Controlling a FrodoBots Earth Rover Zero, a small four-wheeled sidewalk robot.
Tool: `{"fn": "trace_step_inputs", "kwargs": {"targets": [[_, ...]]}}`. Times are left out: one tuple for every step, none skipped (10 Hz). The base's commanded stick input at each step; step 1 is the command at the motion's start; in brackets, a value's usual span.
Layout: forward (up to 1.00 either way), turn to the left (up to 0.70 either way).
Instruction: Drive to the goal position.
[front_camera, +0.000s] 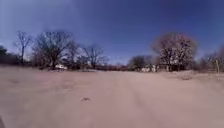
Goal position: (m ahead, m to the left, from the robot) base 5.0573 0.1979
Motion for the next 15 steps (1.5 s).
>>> {"fn": "trace_step_inputs", "kwargs": {"targets": [[1.0, 0.0], [1.0, 0.0], [1.0, 0.0], [1.0, 0.0], [1.0, 0.0], [1.0, 0.0], [1.0, 0.0], [1.0, 0.0], [1.0, 0.0], [1.0, 0.0], [1.0, 0.0], [1.0, 0.0], [1.0, 0.0], [1.0, 0.0], [1.0, 0.0]]}}
